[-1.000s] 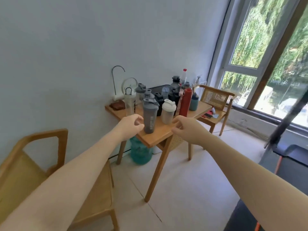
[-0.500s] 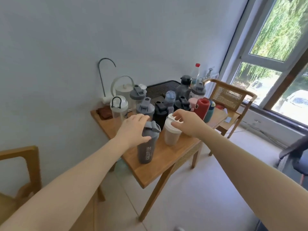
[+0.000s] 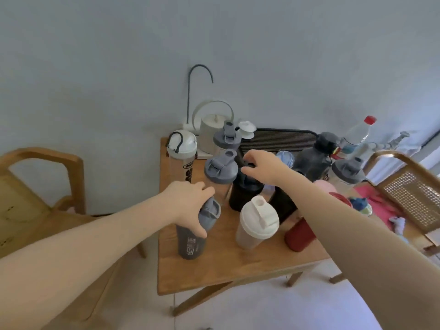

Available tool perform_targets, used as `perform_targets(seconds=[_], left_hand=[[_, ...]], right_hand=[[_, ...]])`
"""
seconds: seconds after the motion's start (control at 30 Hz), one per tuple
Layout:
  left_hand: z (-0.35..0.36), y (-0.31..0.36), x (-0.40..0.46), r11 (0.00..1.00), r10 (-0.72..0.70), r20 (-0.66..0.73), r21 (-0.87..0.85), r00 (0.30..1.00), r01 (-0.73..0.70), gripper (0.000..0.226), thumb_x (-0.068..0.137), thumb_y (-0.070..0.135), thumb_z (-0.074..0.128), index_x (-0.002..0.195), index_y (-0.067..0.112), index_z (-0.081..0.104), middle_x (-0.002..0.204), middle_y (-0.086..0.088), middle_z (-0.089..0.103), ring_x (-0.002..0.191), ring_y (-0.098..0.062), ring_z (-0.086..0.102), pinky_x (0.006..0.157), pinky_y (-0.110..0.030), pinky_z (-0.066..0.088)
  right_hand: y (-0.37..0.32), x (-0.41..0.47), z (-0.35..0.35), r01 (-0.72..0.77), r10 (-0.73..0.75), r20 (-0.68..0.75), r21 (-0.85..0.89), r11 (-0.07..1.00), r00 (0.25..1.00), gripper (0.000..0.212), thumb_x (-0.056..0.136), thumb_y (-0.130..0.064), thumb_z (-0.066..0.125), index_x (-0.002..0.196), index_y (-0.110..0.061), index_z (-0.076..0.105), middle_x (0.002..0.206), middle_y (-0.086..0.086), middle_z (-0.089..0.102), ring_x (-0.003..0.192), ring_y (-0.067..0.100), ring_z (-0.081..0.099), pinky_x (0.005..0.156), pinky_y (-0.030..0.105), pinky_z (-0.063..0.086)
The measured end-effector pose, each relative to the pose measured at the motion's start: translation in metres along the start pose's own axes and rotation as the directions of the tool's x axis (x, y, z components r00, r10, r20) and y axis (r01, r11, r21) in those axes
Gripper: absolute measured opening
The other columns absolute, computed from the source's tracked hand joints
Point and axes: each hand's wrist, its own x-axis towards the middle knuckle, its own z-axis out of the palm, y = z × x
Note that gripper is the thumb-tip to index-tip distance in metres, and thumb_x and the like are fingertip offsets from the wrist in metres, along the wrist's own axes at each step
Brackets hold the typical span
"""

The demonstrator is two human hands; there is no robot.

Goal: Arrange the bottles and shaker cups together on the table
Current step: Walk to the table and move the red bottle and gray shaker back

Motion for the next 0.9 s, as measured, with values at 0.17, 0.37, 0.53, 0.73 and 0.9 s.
perform_targets(seconds=[0.17,0.37,0.53,0.73,0.9], left_hand=[[0.002,0.004,0.002,0.969,-0.201,-0.030,-0.155,0.979,0.195,0.082,0.063,0.065,0.063,0.125,0.019,0.035,0.121,0.001,0.049,0.099,-0.023,0.055,0.078,-0.037,0.050],[0.001,0.027,0.012,0.966,-0.242,-0.068,-0.107,0.968,0.234,0.086,0.069,0.062,0.060,0.137,0.023,0.024,0.135,0.001,0.038,0.112,-0.024,0.046,0.082,-0.034,0.045],[-0.009,0.022,0.012,0.955,-0.297,-0.007,-0.004,0.955,0.297,0.078,0.065,0.069,0.059,0.122,0.021,0.037,0.115,0.000,0.050,0.103,-0.022,0.052,0.068,-0.030,0.040],[-0.018,0.035,0.019,0.965,-0.263,-0.018,0.002,0.965,0.264,0.081,0.067,0.073,0.054,0.128,0.021,0.038,0.121,-0.001,0.050,0.110,-0.024,0.051,0.079,-0.036,0.046],[-0.030,0.059,0.024,0.962,-0.272,-0.090,0.012,0.958,0.274,0.074,0.075,0.068,0.049,0.129,0.017,0.040,0.132,-0.005,0.048,0.123,-0.026,0.041,0.093,-0.040,0.041]], right_hand=[[0.002,0.017,0.002,0.204,-0.194,0.132,-0.066,0.977,0.972,0.046,0.088,-0.031,0.054,0.129,-0.012,0.046,0.125,0.013,0.050,0.112,0.030,0.049,0.090,0.038,0.041],[0.018,-0.014,-0.027,0.361,-0.361,-0.009,0.028,0.932,0.933,0.038,0.089,-0.029,0.054,0.123,-0.013,0.052,0.117,0.006,0.056,0.101,0.018,0.052,0.087,0.026,0.039],[0.050,-0.046,-0.035,0.281,-0.274,-0.113,0.059,0.958,0.955,0.031,0.090,-0.026,0.054,0.119,-0.013,0.056,0.119,0.009,0.059,0.110,0.023,0.054,0.096,0.034,0.041],[0.071,-0.074,-0.030,0.229,-0.191,-0.234,0.146,0.962,0.953,0.027,0.091,-0.021,0.053,0.116,-0.011,0.058,0.114,0.003,0.064,0.106,0.017,0.057,0.086,0.023,0.041],[0.091,-0.092,-0.037,0.226,-0.179,-0.261,0.165,0.960,0.949,0.030,0.091,-0.022,0.052,0.120,-0.013,0.056,0.117,0.002,0.063,0.108,0.016,0.056,0.090,0.026,0.043]])
